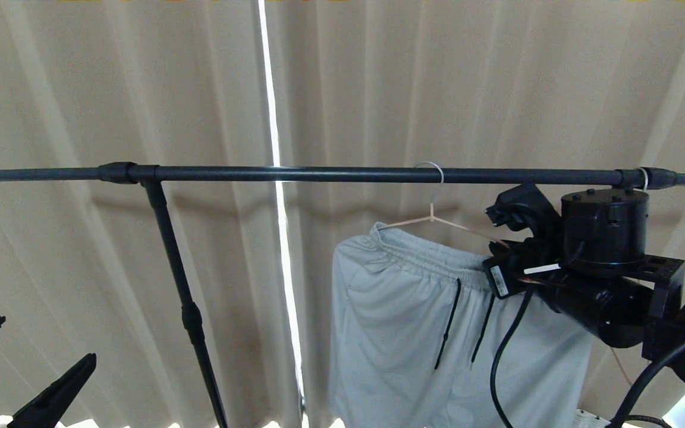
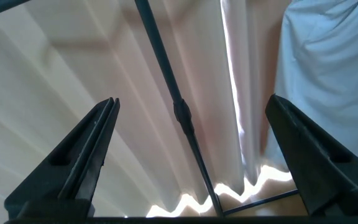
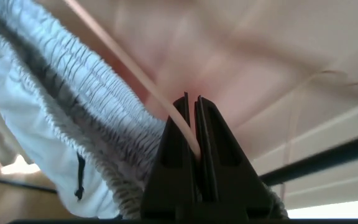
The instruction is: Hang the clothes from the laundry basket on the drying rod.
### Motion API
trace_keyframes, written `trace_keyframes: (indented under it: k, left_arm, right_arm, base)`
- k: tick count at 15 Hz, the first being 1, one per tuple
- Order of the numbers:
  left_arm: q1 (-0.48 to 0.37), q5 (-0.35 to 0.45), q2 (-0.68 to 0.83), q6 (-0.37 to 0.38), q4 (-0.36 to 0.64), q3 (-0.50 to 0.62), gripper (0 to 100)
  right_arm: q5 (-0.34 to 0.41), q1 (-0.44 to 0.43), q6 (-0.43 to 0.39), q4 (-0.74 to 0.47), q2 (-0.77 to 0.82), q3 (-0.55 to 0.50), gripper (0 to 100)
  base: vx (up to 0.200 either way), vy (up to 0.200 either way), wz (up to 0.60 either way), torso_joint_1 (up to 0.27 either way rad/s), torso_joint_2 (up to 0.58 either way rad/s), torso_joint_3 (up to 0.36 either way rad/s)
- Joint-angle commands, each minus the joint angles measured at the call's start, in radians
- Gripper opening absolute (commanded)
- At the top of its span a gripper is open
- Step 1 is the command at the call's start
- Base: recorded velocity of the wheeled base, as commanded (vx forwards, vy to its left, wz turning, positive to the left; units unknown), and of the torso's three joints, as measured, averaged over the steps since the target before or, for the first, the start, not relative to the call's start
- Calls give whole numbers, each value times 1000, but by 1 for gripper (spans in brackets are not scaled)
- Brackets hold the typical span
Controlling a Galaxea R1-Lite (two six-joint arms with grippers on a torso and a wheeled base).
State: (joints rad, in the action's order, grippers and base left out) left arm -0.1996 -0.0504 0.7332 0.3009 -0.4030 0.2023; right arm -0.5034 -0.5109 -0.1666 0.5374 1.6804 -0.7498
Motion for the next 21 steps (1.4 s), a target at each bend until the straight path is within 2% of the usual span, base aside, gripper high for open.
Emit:
trace_keyframes:
  k: [1,5,6,8,10,11,14,17,18,21]
  left_arm:
    - [0,0,2,0,0,0,100]
    - [0,0,2,3,0,-4,100]
    - [-1,1,0,1,0,-3,100]
    - [0,1,0,1,0,-4,100]
    - [0,0,0,3,0,-3,100]
    - [0,0,-1,3,0,-3,100]
    - [0,0,-5,1,0,-1,100]
    - [0,-3,-8,1,0,0,100]
    - [2,-5,-11,-2,0,0,100]
    - [45,-5,-29,-2,1,-4,100]
  right_arm:
    - [0,-6,-1,1,13,-2,0]
    - [2,-51,1,-1,12,13,0]
    - [5,-55,2,-1,10,13,100]
    - [14,-83,29,1,7,13,100]
    - [20,-117,93,1,5,15,100]
    - [32,-130,134,1,7,15,100]
    - [89,-135,179,26,-4,46,100]
    - [111,-135,167,246,-28,147,100]
    - [111,-135,164,283,-74,193,100]
    - [114,-133,139,277,-266,277,100]
  base:
    - [0,0,0,0,0,0]
    - [0,0,0,0,0,0]
    - [0,0,0,0,0,0]
    - [0,0,0,0,0,0]
    - [0,0,0,0,0,0]
    - [0,0,0,0,0,0]
    - [0,0,0,0,0,0]
    - [0,0,0,0,0,0]
    - [0,0,0,0,0,0]
    - [0,0,0,0,0,0]
